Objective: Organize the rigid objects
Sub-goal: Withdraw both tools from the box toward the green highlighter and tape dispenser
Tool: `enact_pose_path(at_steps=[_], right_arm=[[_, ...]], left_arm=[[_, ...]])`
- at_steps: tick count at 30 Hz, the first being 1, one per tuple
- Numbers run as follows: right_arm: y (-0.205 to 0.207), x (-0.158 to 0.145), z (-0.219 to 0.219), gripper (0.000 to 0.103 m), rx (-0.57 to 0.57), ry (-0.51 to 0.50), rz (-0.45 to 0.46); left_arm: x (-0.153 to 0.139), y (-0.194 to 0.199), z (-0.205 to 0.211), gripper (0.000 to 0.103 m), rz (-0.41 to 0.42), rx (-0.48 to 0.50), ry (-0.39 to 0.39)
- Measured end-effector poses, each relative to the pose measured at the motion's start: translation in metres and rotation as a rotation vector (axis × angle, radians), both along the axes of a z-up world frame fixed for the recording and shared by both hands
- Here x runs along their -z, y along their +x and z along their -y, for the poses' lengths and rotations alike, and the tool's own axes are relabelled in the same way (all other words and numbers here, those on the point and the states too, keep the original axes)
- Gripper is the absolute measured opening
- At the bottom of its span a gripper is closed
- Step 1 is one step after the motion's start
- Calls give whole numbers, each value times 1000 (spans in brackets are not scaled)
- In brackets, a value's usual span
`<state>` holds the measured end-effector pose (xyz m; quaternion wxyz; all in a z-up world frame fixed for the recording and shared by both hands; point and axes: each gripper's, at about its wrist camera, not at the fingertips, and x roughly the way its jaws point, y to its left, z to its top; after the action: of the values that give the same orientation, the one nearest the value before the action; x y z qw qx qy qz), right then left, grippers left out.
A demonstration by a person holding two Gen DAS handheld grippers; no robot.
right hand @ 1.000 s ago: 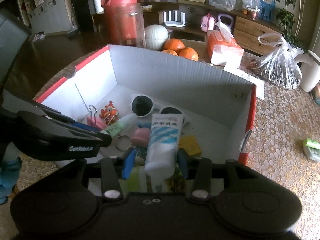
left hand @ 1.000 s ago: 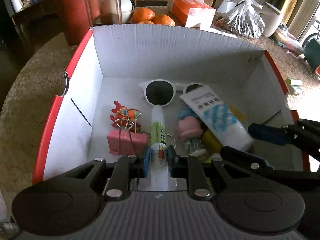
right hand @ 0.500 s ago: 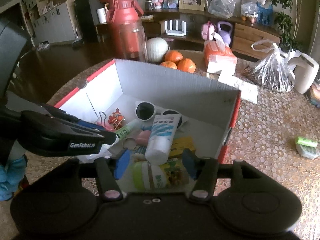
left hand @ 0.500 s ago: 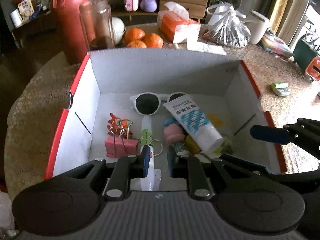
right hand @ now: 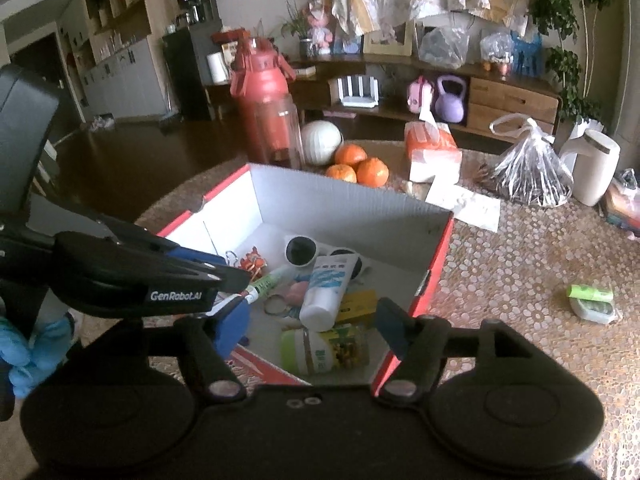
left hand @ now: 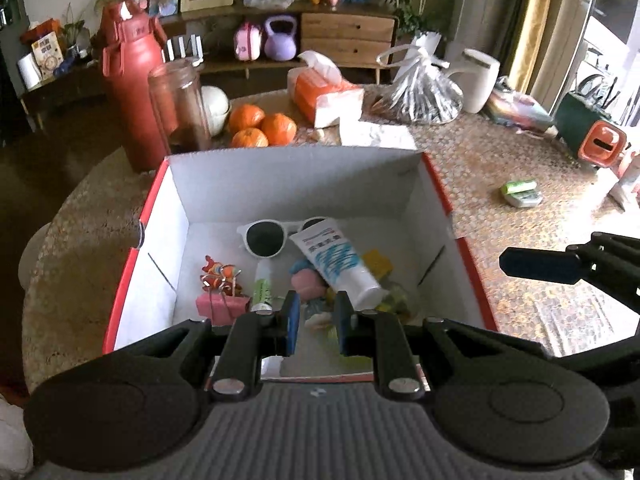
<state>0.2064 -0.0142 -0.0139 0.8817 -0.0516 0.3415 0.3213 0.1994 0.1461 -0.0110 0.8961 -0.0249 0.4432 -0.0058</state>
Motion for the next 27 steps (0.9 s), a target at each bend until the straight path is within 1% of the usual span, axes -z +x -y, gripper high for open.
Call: enact_pose_path(at_steps=[4, 6, 8, 10, 11, 12, 13, 18, 23, 24, 25, 27], right_arm=[[-6, -8, 16, 74, 0, 39, -3], [-10, -12, 26, 79, 4, 56, 7], [-15, -14, 36, 79, 13, 63, 21], [-19, -16, 47, 83, 20, 72, 31], [-21, -17, 54, 87, 27, 80, 37], [-22, -17, 60, 88, 31, 88, 40], [-24, -17, 66, 88, 34, 93, 43], [-29, -10, 98, 92, 74, 96, 58], [-31, 1, 132, 92, 126, 88, 67], [-31, 4, 140, 92, 139, 88, 67], [-31, 6, 146, 92, 153, 85, 69], [-31, 10, 160, 92, 182, 79, 71]], left_arm=[[-9, -5, 13, 18, 19, 21, -3], [-12, -7, 20, 18, 24, 34, -15], [-14, -9, 28, 18, 27, 44, -25], [-16, -10, 37, 18, 30, 58, -29], [-17, -11, 41, 18, 37, 64, -32], [-17, -11, 46, 18, 43, 69, -34], [-18, -12, 50, 18, 47, 73, -33], [-16, -10, 73, 18, 54, 96, -43], [-11, -6, 98, 20, 50, 138, -53], [-11, -5, 103, 21, 49, 145, -56], [-10, -3, 108, 26, 47, 153, -61], [-9, -1, 117, 42, 47, 171, -75]])
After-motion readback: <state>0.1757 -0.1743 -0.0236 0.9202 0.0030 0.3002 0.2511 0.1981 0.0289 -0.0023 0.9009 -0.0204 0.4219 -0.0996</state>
